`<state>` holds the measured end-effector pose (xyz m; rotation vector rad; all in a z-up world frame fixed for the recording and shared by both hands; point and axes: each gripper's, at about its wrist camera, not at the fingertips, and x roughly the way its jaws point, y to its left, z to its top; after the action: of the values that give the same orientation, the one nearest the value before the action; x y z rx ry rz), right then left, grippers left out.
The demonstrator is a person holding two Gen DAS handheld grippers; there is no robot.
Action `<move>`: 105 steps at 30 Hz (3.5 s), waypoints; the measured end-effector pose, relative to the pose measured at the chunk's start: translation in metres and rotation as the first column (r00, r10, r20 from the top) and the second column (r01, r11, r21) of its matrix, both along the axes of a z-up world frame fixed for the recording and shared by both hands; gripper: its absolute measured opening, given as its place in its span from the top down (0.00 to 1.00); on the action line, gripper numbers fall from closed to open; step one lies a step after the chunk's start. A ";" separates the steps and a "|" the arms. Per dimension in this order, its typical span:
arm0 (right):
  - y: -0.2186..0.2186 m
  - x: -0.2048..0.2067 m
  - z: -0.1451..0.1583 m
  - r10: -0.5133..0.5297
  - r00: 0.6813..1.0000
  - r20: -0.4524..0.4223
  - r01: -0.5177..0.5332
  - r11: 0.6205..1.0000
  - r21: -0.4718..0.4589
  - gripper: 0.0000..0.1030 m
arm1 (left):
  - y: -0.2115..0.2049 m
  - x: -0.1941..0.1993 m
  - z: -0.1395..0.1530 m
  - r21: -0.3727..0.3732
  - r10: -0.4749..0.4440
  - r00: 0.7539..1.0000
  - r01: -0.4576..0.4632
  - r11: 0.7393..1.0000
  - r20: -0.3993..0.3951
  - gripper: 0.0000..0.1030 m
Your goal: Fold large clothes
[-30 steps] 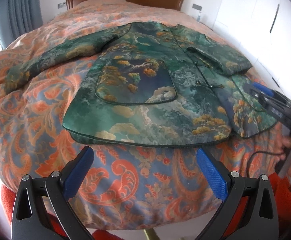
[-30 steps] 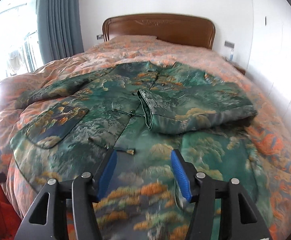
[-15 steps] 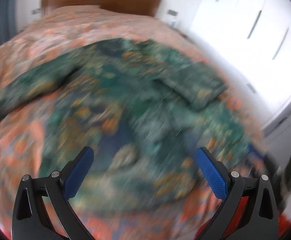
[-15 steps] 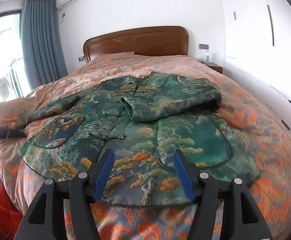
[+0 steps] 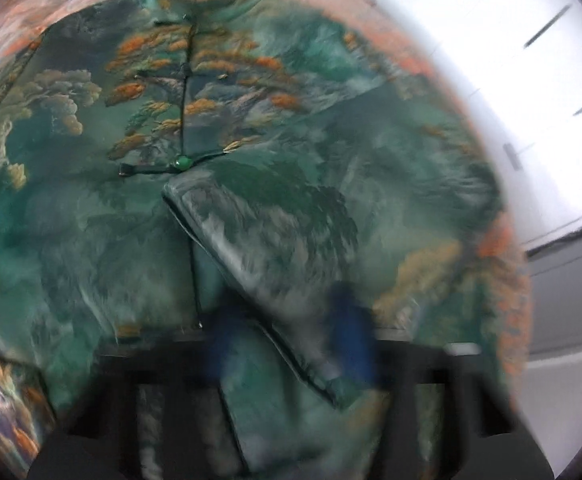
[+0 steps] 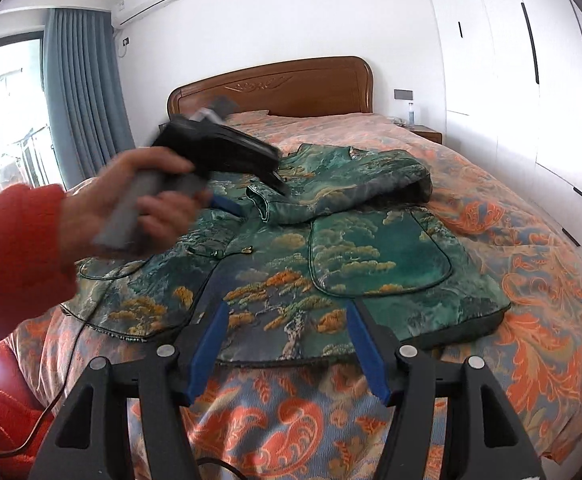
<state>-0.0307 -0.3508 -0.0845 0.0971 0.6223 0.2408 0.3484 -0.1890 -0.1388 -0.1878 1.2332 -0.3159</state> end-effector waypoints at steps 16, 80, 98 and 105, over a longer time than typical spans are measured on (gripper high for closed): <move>-0.010 0.004 -0.022 0.002 1.000 -0.026 -0.001 0.998 0.056 0.39 | 0.033 0.092 0.021 0.239 0.092 0.979 -0.135 0.962 0.180 0.74; -0.044 0.365 -0.006 -0.243 0.951 -0.192 0.220 0.966 -0.136 0.38 | 0.135 -0.220 0.045 0.133 0.072 0.921 -0.132 0.982 0.382 0.11; 0.052 0.080 0.028 -0.211 0.977 -0.032 0.207 0.973 -0.106 0.21 | 0.147 -0.260 0.047 0.194 0.065 0.907 -0.159 0.968 0.417 0.06; 0.081 0.065 0.015 -0.150 0.985 -0.081 0.138 0.980 -0.142 0.21 | 0.159 -0.263 0.050 0.202 0.104 0.896 -0.209 0.957 0.433 0.05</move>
<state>0.0341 -0.2699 -0.0699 0.0212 0.7178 0.0533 0.0852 -0.0304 -0.0892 -0.0038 0.8128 -0.0530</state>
